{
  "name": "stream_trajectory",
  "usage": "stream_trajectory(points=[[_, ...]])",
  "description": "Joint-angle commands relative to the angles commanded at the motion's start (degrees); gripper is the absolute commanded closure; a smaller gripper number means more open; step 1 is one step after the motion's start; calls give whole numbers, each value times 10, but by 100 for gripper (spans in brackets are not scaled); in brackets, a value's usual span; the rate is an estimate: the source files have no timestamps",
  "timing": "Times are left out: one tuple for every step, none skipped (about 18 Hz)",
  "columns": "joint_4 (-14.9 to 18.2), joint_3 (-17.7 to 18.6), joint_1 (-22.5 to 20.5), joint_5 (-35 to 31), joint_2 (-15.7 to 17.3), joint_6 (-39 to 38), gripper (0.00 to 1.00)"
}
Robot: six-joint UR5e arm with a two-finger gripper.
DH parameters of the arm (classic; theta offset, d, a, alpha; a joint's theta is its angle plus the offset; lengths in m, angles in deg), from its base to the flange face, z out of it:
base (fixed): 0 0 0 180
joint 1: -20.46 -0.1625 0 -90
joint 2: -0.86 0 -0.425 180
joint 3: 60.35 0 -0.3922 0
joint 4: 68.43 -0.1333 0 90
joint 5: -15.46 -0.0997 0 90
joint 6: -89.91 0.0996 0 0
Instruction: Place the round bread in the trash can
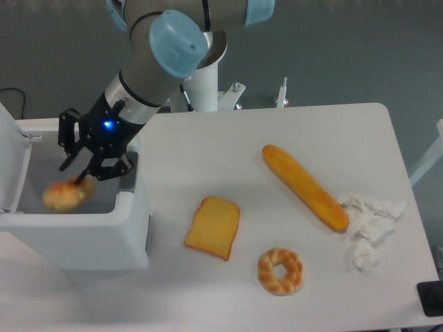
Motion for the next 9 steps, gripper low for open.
stream_trajectory(points=[[0,0,0,0,0,0,51],[0,0,0,0,1,0,51],[0,0,0,0,2,0,51],[0,0,0,-1,2,0,51],[0,-1,-1,0,3,0,50],[0,-1,-1,-1,4,0,46],[0,-2,-2,0,7,0,45],[0,-2,-2,-1,9,0,43],[0,-2,-3,0,10,0,43]])
